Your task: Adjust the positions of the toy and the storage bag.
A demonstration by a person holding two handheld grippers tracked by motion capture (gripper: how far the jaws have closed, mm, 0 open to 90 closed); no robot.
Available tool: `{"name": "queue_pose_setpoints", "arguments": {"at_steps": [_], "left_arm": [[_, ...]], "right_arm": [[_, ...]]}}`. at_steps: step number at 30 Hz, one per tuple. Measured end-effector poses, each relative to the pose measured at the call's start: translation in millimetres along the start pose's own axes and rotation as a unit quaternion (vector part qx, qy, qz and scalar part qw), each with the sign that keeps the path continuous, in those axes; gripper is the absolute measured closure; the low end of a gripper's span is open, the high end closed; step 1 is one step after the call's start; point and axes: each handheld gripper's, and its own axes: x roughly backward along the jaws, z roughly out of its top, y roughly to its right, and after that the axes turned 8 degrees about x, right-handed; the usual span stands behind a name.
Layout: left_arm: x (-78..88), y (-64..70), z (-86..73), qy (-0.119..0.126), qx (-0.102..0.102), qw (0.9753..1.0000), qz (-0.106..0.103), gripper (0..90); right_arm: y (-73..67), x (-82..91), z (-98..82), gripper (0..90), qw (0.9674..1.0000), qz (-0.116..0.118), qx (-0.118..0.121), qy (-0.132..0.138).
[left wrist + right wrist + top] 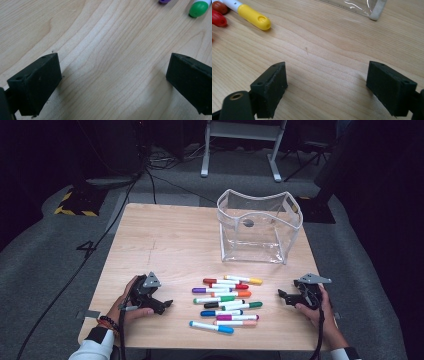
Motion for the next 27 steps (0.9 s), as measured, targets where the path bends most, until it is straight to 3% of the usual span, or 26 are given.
{"name": "queue_pose_setpoints", "arguments": {"at_steps": [12,14,16,18,20,21,22,23,25,26,27], "left_arm": [[-0.2,2.1,1.5,-0.002,0.002,1.0,0.007,0.5],[-0.2,6.0,7.0,0.003,-0.006,0.9999,0.01,8.3],[-0.3,7.1,9.6,0.007,-0.01,0.9999,0.007,23.6],[-3.8,11.7,14.7,0.011,-0.027,0.9994,0.017,18.8],[-8.1,14.0,22.3,0.004,-0.03,0.9995,0.008,16.5],[-9.4,14.4,26.9,0.003,-0.029,0.9996,0.001,21.8],[-10.1,14.9,31.4,0.008,-0.028,0.9996,-0.002,21.8],[-10.5,15.0,41.6,0.021,-0.024,0.9995,-0.003,16.1],[-11.0,15.7,52.9,0.037,-0.027,0.999,-0.003,19.6],[-11.0,15.7,52.9,0.037,-0.027,0.999,-0.003,16.7],[-12.7,16.8,60.7,0.043,-0.023,0.9988,-0.005,16.4]], "right_arm": [[7.5,-2.0,3.8,13.5,0.9997,0.013,0.012,-0.016],[11.4,-2.5,5.0,14.9,0.9993,0.026,0.021,-0.019],[12.6,-3.1,5.8,16.3,0.9993,0.027,0.02,-0.016],[16.0,-4.5,8.7,19.6,0.9993,0.033,0.013,-0.009],[18.3,-5.3,13.1,21.4,0.9995,0.025,0.019,-0.001],[22.0,-5.8,19.8,23.0,0.9997,0.019,0.011,0.007],[22.0,-5.8,19.8,23.0,0.9997,0.019,0.011,0.007],[26.8,-4.1,29.0,25.7,0.9997,0.007,0.009,0.024],[31.7,-3.1,37.5,27.1,0.9996,0.006,0.001,0.028],[31.7,-3.1,37.5,27.1,0.9996,0.006,0.001,0.028],[36.7,-0.6,47.4,29.3,0.999,-0.015,0.002,0.042]]}}
